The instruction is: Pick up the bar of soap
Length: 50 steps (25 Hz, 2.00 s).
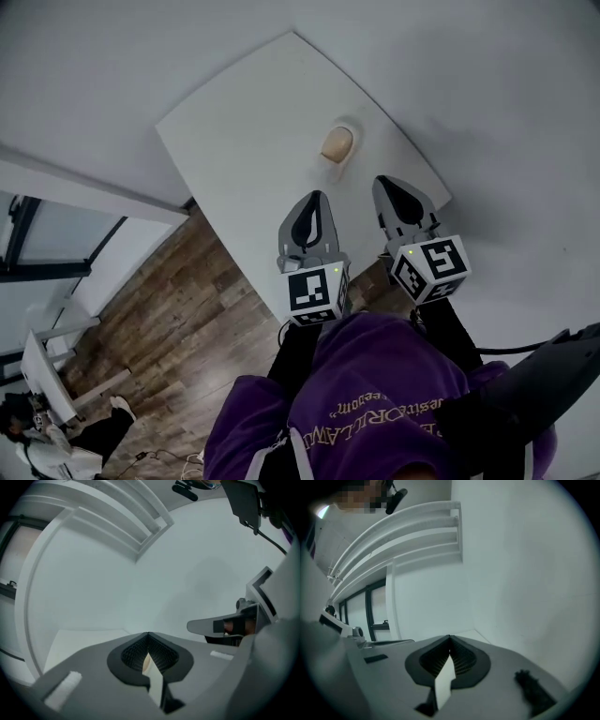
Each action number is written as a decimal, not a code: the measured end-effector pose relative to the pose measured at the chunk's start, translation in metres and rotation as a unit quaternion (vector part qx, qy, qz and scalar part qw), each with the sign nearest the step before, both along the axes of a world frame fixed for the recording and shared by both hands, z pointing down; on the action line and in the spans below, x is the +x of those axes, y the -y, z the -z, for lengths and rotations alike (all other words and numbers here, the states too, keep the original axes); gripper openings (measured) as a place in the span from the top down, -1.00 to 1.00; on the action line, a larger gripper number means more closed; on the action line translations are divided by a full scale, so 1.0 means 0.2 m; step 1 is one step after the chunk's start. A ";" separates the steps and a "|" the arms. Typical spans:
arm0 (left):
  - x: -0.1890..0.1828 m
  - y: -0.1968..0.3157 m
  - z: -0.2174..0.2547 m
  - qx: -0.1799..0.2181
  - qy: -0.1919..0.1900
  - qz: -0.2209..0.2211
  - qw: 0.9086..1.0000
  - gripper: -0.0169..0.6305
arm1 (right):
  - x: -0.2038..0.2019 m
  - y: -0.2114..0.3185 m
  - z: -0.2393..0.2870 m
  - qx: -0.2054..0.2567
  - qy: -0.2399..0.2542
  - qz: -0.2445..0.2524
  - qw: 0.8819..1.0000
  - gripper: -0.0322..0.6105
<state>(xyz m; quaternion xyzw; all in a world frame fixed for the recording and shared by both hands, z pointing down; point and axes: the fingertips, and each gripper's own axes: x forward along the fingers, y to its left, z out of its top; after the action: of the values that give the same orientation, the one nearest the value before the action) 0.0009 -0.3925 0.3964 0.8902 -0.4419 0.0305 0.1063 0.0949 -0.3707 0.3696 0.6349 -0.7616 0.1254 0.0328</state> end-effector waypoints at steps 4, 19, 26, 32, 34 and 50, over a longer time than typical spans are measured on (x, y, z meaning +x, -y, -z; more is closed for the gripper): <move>0.10 0.12 -0.07 -0.027 -0.008 -0.037 0.999 0.93 | 0.06 0.04 -0.02 -0.010 -0.005 -0.027 1.000 0.87; 0.48 0.47 -0.44 -0.082 0.088 -0.165 0.979 0.57 | 0.28 0.12 -0.11 -0.037 -0.006 -0.090 0.995 0.87; 0.60 0.54 -0.58 -0.108 0.136 -0.201 0.964 0.36 | 0.34 0.15 -0.14 -0.045 -0.001 -0.099 0.994 0.87; 0.63 0.60 -0.77 -0.125 0.210 -0.215 0.946 0.16 | 0.35 0.17 -0.16 -0.051 0.001 -0.103 0.993 0.87; 0.65 0.62 -0.82 -0.130 0.226 -0.225 0.939 0.13 | 0.35 0.18 -0.18 -0.055 0.001 -0.103 0.993 0.87; 0.69 0.63 -1.04 -0.176 0.282 -0.262 0.906 0.04 | 0.37 0.16 -0.23 -0.069 0.003 -0.118 0.991 0.87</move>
<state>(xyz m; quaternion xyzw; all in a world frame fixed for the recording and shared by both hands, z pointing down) 0.1388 -0.5181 0.6039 0.8952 -0.1921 0.3837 0.1202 0.1697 -0.4023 0.4147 0.7162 -0.6710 0.1825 0.0596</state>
